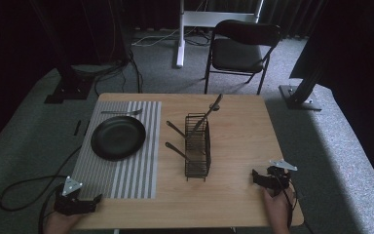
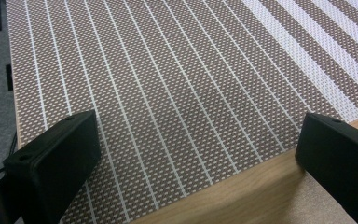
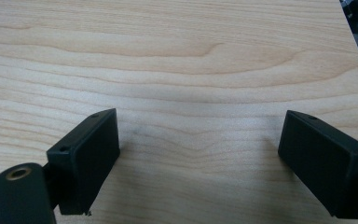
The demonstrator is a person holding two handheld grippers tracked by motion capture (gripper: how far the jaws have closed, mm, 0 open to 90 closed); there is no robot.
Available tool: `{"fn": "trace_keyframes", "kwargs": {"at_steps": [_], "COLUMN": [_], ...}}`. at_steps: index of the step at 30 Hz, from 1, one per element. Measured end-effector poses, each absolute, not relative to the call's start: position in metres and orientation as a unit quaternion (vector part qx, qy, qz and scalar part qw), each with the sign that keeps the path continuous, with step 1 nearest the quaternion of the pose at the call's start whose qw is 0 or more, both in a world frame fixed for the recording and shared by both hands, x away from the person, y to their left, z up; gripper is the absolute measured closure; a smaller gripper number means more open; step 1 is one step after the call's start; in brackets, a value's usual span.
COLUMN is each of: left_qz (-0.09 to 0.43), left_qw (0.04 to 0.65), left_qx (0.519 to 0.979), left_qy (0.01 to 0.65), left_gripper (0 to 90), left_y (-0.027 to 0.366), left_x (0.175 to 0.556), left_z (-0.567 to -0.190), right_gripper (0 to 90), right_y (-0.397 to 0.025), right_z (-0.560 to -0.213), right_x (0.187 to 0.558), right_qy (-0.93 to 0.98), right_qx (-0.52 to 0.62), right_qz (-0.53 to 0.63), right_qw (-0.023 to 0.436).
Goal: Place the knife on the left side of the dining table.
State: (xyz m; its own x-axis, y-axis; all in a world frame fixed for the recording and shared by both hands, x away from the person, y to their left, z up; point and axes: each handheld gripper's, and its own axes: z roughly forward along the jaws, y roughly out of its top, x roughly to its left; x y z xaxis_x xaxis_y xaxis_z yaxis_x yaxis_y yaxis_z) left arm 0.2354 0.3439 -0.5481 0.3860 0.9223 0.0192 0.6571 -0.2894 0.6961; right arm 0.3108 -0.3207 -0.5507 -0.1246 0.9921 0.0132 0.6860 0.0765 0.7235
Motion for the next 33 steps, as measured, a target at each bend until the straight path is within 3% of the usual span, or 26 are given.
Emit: {"fn": "trace_keyframes", "kwargs": {"at_steps": [33], "left_qz": [0.191], "left_qw": [0.306], "left_qx": [0.786], "left_qy": [0.502], "left_gripper": [2.9], "left_y": [0.3385], "left_x": [0.2361], "left_z": [-0.5405], "right_gripper": [11.5], "right_y": [-0.3205], "right_z": [-0.5507], "right_x": [0.3116], "right_qy": [0.687], "right_qx": [0.611], "right_qz": [0.299], "right_qw": [0.256]}}
